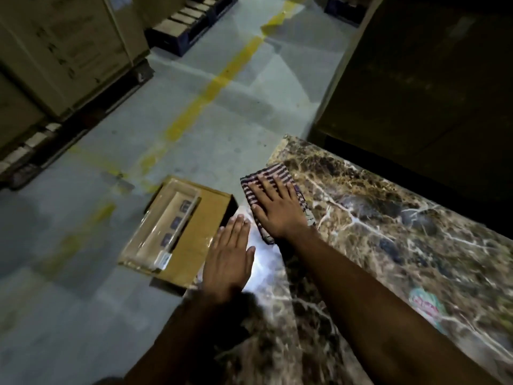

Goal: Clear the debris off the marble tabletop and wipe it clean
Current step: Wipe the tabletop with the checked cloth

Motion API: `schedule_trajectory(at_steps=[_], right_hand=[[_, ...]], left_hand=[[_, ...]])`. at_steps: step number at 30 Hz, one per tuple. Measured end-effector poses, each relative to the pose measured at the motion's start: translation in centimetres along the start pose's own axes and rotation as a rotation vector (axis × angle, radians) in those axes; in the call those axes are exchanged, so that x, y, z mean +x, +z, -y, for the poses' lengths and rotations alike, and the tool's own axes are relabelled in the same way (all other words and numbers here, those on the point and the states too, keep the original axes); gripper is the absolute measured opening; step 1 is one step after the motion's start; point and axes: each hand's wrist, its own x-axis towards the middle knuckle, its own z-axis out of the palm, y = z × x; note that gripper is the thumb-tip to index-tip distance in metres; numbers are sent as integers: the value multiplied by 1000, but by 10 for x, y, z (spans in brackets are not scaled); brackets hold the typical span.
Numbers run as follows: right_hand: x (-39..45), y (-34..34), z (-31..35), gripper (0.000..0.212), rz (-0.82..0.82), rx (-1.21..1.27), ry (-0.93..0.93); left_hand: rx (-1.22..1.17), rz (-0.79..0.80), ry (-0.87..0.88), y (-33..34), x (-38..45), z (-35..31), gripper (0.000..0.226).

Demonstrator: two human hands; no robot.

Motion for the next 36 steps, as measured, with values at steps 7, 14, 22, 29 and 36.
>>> schedule_trajectory(at_steps=[7, 14, 22, 29, 36], right_hand=[[-97, 28, 103, 61, 32, 13, -145], [-188, 45, 195, 70, 105, 60, -159], [-249, 63, 228, 60, 125, 28, -154], [-341, 70, 161, 58, 85, 88, 38], [-438, 65, 84, 59, 66, 131, 398]], left_hand=[[48, 25, -102, -1, -127, 23, 68], [-203, 26, -260, -24, -245, 40, 61], [-246, 85, -279, -40, -289, 43, 41], [-32, 104, 96, -38, -274, -2, 28], [28, 244, 578, -11, -262, -91, 52]])
